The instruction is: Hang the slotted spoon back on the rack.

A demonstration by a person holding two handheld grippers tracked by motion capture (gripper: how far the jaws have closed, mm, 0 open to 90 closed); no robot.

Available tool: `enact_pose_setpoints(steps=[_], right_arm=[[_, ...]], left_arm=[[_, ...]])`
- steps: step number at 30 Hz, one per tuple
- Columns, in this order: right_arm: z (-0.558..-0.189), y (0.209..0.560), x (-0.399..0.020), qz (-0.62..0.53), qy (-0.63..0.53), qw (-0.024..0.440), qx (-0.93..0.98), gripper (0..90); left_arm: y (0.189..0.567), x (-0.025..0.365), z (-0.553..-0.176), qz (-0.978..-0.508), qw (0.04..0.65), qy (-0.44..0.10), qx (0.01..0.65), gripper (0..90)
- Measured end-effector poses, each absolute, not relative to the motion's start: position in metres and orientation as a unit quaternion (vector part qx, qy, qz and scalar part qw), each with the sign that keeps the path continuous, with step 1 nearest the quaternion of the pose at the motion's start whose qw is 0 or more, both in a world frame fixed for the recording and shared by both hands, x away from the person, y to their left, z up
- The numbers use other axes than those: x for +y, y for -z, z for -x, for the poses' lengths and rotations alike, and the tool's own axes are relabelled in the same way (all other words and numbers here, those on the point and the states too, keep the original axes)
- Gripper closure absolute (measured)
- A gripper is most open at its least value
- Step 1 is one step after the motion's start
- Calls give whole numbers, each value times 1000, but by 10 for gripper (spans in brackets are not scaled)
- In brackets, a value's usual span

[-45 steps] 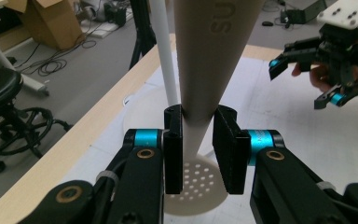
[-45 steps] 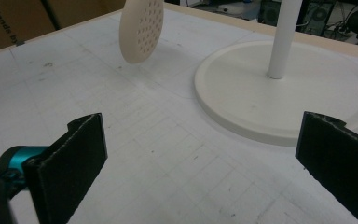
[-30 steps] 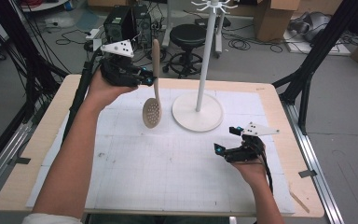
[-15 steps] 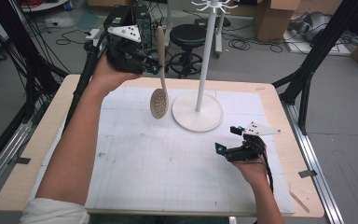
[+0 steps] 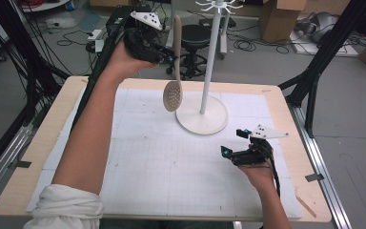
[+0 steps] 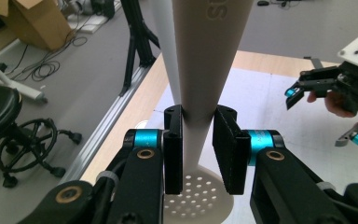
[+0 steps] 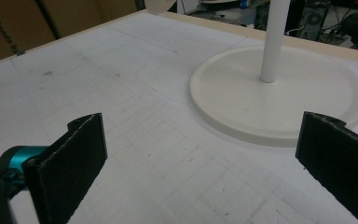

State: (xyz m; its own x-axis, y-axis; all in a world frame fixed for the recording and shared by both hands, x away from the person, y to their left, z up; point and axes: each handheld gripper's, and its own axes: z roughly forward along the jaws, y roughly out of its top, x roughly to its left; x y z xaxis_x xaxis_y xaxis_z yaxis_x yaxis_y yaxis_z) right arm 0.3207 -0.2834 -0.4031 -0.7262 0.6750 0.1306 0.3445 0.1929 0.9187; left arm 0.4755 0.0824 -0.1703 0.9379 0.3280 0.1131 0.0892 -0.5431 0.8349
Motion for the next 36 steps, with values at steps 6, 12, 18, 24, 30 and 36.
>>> enact_pose_setpoints(steps=[6,12,18,24,30,36], right_arm=[[-318,403,-285,-338,-537,154,757,7],[-317,403,-286,-339,-538,153,757,7],[-316,403,-286,-339,-539,152,756,7],[-316,403,-288,-340,-541,152,754,7],[-317,403,-289,-341,-540,154,754,7],[-316,403,-288,-340,-540,155,754,7]], left_arm=[[161,69,-482,-872,456,-132,117,743],[151,55,-488,-875,448,-140,120,743],[148,44,-495,-878,438,-147,126,743],[150,40,-498,-880,430,-150,133,743],[148,37,-501,-880,429,-150,140,743],[148,34,-502,-882,423,-149,144,743]])
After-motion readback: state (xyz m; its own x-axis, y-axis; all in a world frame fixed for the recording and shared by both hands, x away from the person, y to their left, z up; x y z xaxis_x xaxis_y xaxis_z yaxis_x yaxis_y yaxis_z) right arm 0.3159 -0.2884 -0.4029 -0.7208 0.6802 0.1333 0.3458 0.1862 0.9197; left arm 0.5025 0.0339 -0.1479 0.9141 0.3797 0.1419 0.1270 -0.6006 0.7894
